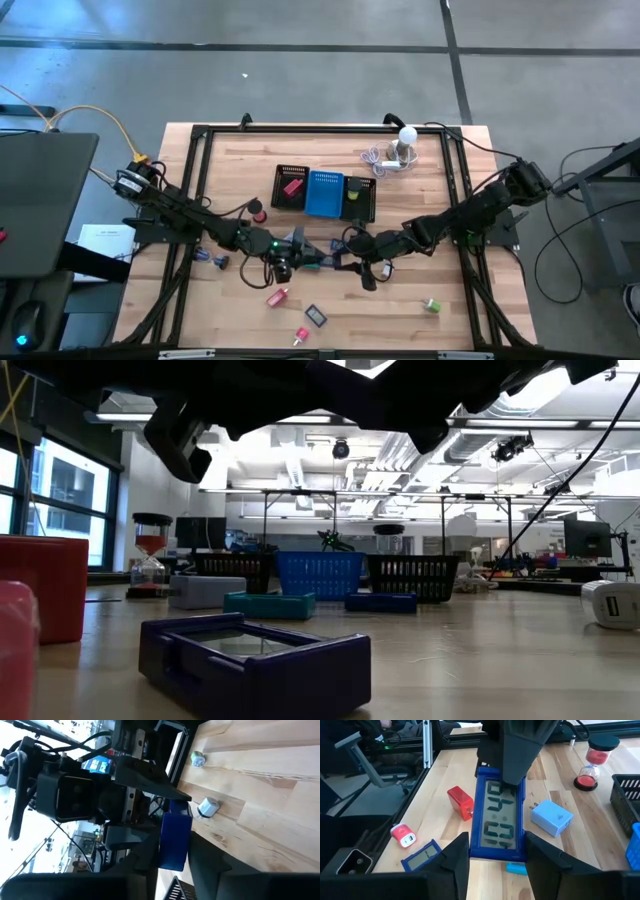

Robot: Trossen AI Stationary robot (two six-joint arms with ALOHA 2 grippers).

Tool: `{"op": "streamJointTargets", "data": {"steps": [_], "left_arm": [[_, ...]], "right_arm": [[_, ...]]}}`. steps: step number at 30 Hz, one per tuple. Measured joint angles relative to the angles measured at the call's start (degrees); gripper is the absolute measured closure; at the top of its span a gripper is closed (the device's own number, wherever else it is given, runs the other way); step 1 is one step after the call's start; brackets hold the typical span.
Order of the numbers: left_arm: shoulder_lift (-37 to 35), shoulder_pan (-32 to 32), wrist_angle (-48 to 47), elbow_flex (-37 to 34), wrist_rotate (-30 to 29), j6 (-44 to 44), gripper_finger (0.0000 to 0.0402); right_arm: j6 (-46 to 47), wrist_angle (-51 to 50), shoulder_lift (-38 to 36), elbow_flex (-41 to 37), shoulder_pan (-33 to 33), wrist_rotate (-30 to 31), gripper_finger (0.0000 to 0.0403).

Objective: Pick & Place Office items
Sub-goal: Put the top purple digital clock into the blue bin

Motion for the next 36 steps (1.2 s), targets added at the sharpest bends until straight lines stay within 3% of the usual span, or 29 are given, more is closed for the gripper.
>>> {"op": "streamJointTargets", "data": {"steps": [11,20,28,32,36], "left_arm": [[0.00,0.00,-1.57,-0.04,1.44,1.02,0.0343],[-0.02,-0.47,-1.55,-0.02,1.30,-1.46,0.0347],[-0.02,-1.66,-1.45,-0.02,0.01,-10.38,0.0347],[-0.07,-2.37,-0.95,-0.02,-6.67,-20.22,0.0347],[-0.92,-4.06,-0.22,-0.01,-18.12,-28.84,0.0347]], "right_arm": [[0.79,-0.15,0.00,0.00,-0.02,-0.81,0.0261],[1.85,0.42,0.00,0.00,0.00,0.33,0.0111],[1.11,-5.94,-4.01,0.00,0.81,4.07,0.0083],[1.22,-10.52,-8.22,0.00,2.00,6.81,0.0091],[2.27,-14.85,-12.15,0.02,4.12,9.94,0.0103]]}}
